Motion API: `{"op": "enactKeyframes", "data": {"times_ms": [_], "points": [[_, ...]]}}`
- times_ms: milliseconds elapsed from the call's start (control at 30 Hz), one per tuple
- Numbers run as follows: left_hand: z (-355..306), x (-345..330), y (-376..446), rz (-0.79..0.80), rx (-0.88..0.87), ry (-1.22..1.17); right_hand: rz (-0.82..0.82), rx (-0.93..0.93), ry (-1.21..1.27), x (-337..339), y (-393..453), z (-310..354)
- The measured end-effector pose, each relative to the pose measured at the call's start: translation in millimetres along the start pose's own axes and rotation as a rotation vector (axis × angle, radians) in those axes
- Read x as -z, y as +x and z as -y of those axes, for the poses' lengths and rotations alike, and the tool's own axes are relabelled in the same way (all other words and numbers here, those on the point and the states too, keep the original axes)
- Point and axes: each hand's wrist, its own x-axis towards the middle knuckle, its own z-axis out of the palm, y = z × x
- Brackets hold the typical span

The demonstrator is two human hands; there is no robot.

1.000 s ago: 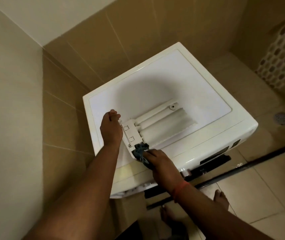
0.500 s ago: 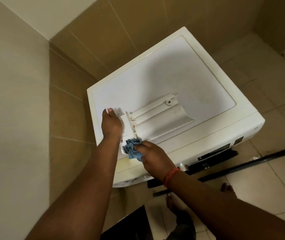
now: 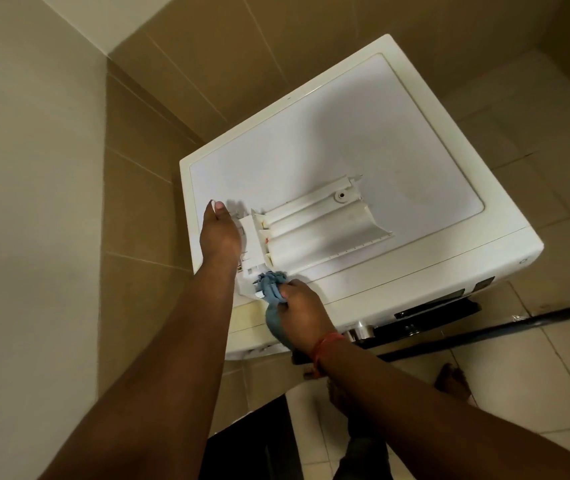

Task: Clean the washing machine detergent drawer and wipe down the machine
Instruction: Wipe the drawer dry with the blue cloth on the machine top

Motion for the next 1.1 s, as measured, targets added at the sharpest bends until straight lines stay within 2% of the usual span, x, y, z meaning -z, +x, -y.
{"op": "enactKeyframes", "data": {"times_ms": [100, 233, 300, 433, 533, 667, 733, 833, 933, 967, 1100], "points": [[-0.5, -0.4, -2.0, -0.002, 0.007, -0.013, 0.04, 0.005, -0.13, -7.9, 0.5, -0.8], [0.7, -0.5, 0.1, 0.015, 0.031, -0.05, 0.118, -0.012, -0.041, 8.3, 2.8, 10.0], [0.3, -2.6, -0.3, 0.019, 0.04, -0.093, 0.058, 0.037, -0.002, 16.6, -3.9, 9.3], [-2.6, -9.2, -2.1, 0.024, 0.08, -0.197, -0.234, 0.057, 0.01, 12.1, -24.2, 17.3], [-0.3, -8.2, 1.7, 0.046, 0.069, -0.248, -0.23, 0.175, 0.011, 3.7, -20.8, 38.3], [9.3, -3.5, 7.8, 0.095, 0.116, -0.353, -0.172, 0.274, -0.1, 0.4, -23.4, 34.3], [9.5, -2.8, 9.9, 0.127, 0.144, -0.429, -0.202, 0.324, -0.119, 12.9, -32.9, 32.9], [10.7, -5.2, 14.8, 0.225, 0.193, -0.559, -0.359, 0.317, -0.048, 30.5, -23.1, 56.4], [13.6, -10.2, 17.6, 0.299, 0.206, -0.643, -0.511, 0.295, -0.268, 37.2, 30.4, 78.4], [14.3, -10.9, 18.5, 0.291, 0.187, -0.648, -0.475, 0.307, -0.386, 37.7, 51.4, 84.4], [11.5, -4.6, 11.6, 0.32, 0.235, -0.779, -0.128, 0.427, -0.769, 37.9, 97.9, 95.0]]}}
